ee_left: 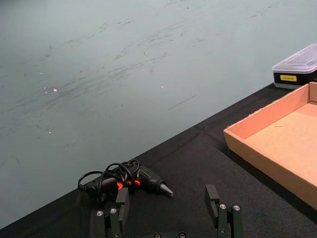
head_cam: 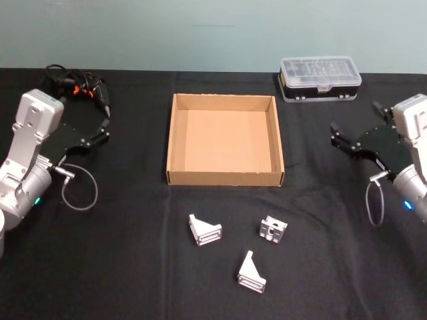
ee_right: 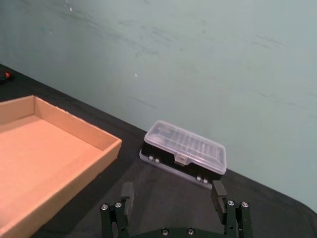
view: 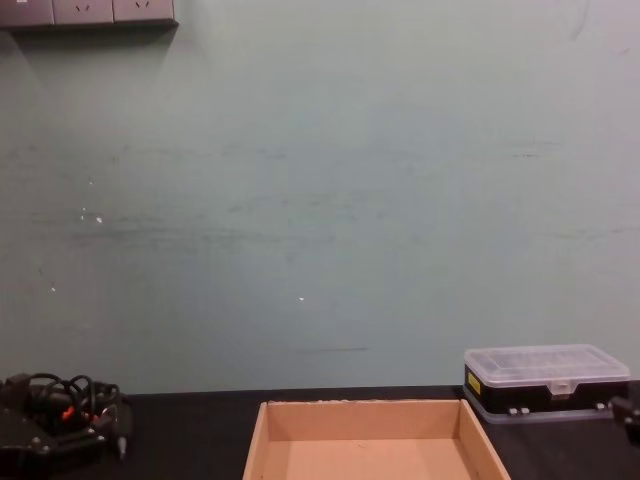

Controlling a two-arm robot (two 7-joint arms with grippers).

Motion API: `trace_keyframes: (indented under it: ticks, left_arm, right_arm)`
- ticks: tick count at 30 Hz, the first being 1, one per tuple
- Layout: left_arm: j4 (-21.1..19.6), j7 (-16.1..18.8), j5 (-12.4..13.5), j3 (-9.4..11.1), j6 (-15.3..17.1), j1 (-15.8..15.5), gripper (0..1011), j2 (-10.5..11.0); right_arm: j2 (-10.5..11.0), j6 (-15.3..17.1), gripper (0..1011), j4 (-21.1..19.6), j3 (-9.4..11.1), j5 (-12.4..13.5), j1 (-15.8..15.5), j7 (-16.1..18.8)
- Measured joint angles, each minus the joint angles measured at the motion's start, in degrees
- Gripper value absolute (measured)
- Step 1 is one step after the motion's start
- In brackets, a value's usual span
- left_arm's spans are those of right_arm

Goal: Use one hand to pick up the angle iron from the table and place it into the box.

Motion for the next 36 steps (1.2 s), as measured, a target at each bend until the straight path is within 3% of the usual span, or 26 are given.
trace_keyframes:
  ticks: [7, 10, 18, 26, 36]
  left_arm:
    - [0.00, 0.00, 0.00, 0.00, 0.00, 0.00, 1000, 0.00]
    - [0.00, 0.00, 0.00, 0.00, 0.00, 0.00, 1000, 0.00]
    - [0.00, 0.00, 0.00, 0.00, 0.00, 0.00, 1000, 0.00]
    - [0.00, 0.00, 0.00, 0.00, 0.00, 0.00, 1000, 0.00]
    - [0.00, 0.00, 0.00, 0.00, 0.00, 0.00, 1000, 0.00]
  right_arm:
    - [1.57, 1.12, 1000, -3.97, 2.23, 1.84, -1.38, 2.92]
    - [3.39, 2.91, 1000, -7.37, 3.51, 3.58, -2.28, 5.85]
    - [7.19, 5.66, 1000, -14.50, 4.73, 4.86, -3.96, 11.46]
    - [9.10, 8.57, 1000, -19.81, 4.52, 6.69, -5.15, 17.89]
    - [9.16, 12.90, 1000, -22.21, 3.65, 9.11, -5.40, 23.76]
